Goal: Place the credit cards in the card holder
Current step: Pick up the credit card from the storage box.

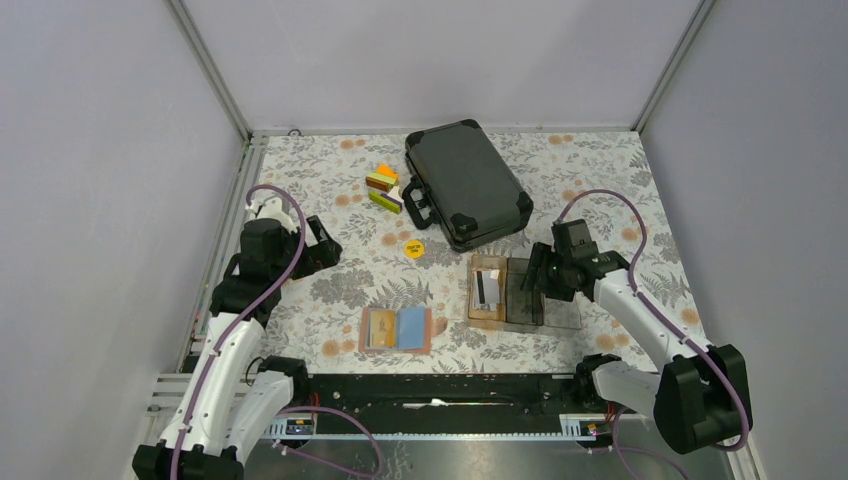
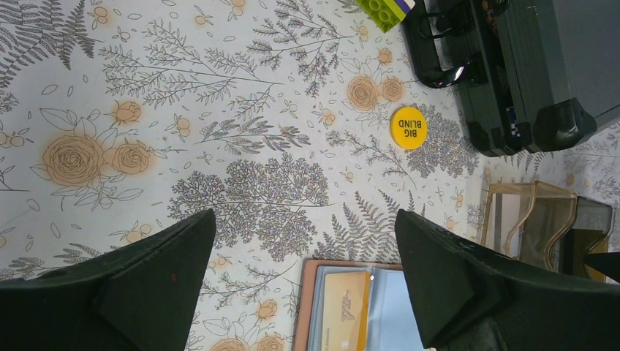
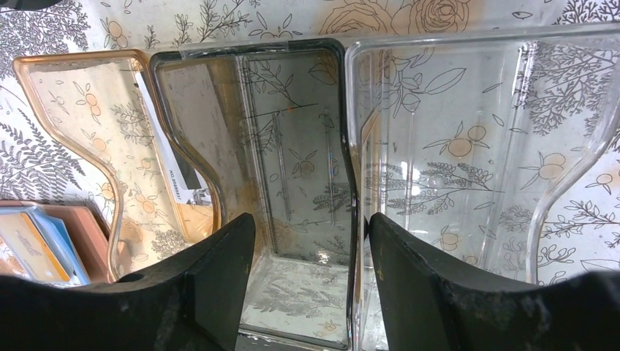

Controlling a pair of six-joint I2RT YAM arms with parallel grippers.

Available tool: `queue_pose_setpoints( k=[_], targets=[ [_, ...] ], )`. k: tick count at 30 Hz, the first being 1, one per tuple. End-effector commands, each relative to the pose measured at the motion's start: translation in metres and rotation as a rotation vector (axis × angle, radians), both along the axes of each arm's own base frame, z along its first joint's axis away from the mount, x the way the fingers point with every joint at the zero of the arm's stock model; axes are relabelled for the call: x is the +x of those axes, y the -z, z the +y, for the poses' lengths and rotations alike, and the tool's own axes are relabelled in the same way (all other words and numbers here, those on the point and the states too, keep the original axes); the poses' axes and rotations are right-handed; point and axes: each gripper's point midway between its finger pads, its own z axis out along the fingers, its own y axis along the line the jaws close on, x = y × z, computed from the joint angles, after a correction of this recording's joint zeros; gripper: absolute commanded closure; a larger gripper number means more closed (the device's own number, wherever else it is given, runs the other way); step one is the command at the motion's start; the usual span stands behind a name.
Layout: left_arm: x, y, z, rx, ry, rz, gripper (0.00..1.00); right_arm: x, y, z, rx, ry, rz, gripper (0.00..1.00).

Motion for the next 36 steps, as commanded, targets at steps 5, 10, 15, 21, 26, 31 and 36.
queue_pose_setpoints(
  k=[5, 10, 15, 21, 26, 31, 36],
  targets=[
    [0.0084, -0.0079, -0.0024, -0.021, 0.009, -0.042, 0.01, 0.0021, -0.017, 0.0006, 0.023, 0.011, -0.046, 0.38],
    [0.0086, -0.0082, -0.0025, -0.024, 0.011, -0.043, 0.01, 0.0016, -0.0183, 0.0001, 0.025, 0.014, -0.053, 0.44],
    [0.0082, -0.0065, -0.0029, -0.027, 0.013, -0.037, 0.01, 0.001, -0.0176, 0.0009, 0.027, 0.01, -0.047, 0.53],
    [0.0082, -0.006, -0.0038, -0.032, 0.017, -0.034, 0.01, 0.0006, -0.0164, -0.0018, 0.016, 0.022, -0.049, 0.57],
    [0.0079, -0.0043, -0.0053, -0.038, 0.025, -0.027, 0.01, 0.0005, -0.0151, -0.0027, 0.011, 0.025, -0.046, 0.62],
    [0.0079, -0.0029, -0.0068, -0.044, 0.032, -0.022, 0.01, 0.0008, -0.0149, -0.0032, 0.008, 0.027, -0.047, 0.69],
    [0.0081, -0.0025, -0.0077, -0.049, 0.036, -0.018, 0.01, 0.001, -0.0151, -0.0036, 0.007, 0.029, -0.048, 0.73]
  ],
)
